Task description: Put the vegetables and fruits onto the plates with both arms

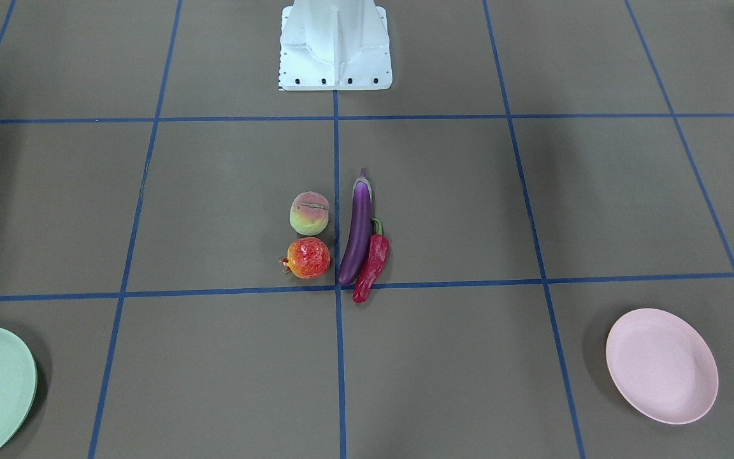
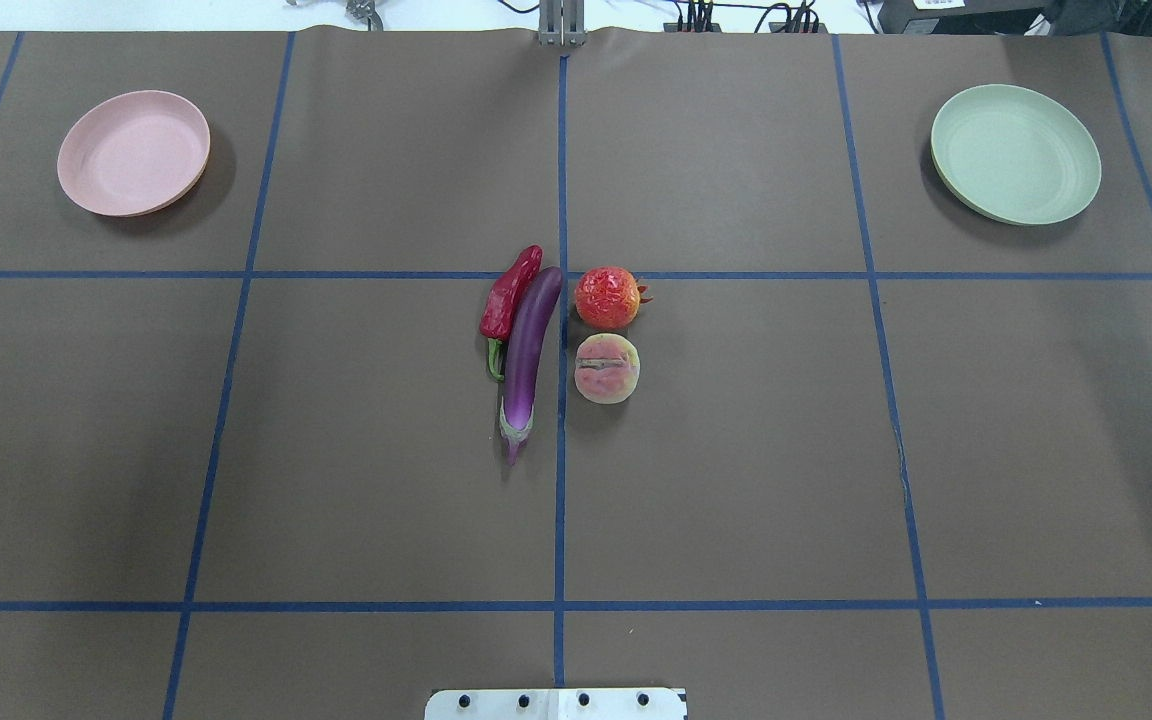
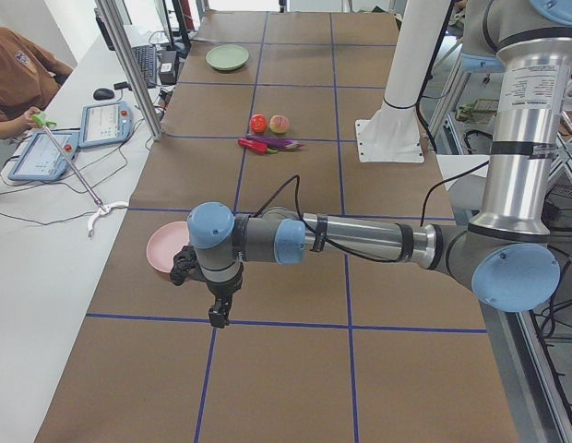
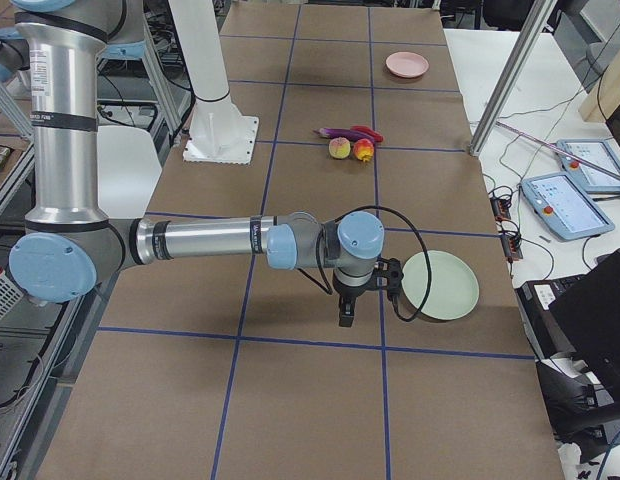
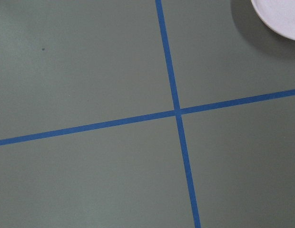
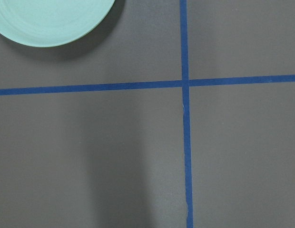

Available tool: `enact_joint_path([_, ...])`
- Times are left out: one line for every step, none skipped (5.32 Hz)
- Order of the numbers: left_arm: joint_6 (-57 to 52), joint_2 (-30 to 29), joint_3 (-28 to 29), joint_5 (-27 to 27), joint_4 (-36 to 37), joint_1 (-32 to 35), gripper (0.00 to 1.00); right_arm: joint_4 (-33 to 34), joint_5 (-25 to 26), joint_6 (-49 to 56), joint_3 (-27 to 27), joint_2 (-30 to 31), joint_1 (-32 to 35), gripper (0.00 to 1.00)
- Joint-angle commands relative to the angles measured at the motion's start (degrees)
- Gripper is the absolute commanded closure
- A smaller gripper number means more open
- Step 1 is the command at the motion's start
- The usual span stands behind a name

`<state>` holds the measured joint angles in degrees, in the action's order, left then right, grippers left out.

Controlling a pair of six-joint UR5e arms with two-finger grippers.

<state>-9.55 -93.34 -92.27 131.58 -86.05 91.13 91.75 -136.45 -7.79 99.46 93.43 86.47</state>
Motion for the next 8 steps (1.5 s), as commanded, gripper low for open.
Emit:
enact_joint_path([0.0,1.0,0.1,0.1,0.1,-0.1,0.00,0.2,0.6,0.0,2.0,0.8,0.0,0.00])
enact_joint_path([0.1,0.8,-0.4,0.5,0.3,-0.1,0.00,0.1,0.6,0.0,2.0,0.7,-0.1,0.00])
enact_joint_path([0.0,0.4,-2.4,1.0,1.2,-0.2,0.00,0.1,0.5,-0.1,2.0,0.7,0.0,0.00])
enact_joint_path([0.5,0.5,-3.9,2.3,0.5,-0.3,0.00,0.1,0.0,-0.2,2.0,0.7,0.0,0.00])
enact_joint_path([1.7,0.2,-5.4,2.5,0.1,-0.5,0.00,0.0,-0.3,-0.2,2.1,0.0,-0.1,0.00])
enact_joint_path([2.0,-1.9,-8.9,1.7,0.8,-3.0,0.00,-0.2,-0.6,-0.2,2.2,-0.8,-0.3,0.00])
enact_joint_path([7.5,-4.2,-10.7,2.7,0.9,-6.0,0.00,0.2,-1.2,-2.2,3.0,-2.2,-0.3,0.00])
enact_joint_path([19.8,-5.1,-13.3,3.8,0.5,-12.2,0.00,-0.3,-1.1,-2.4,3.0,-2.2,-0.7,0.00])
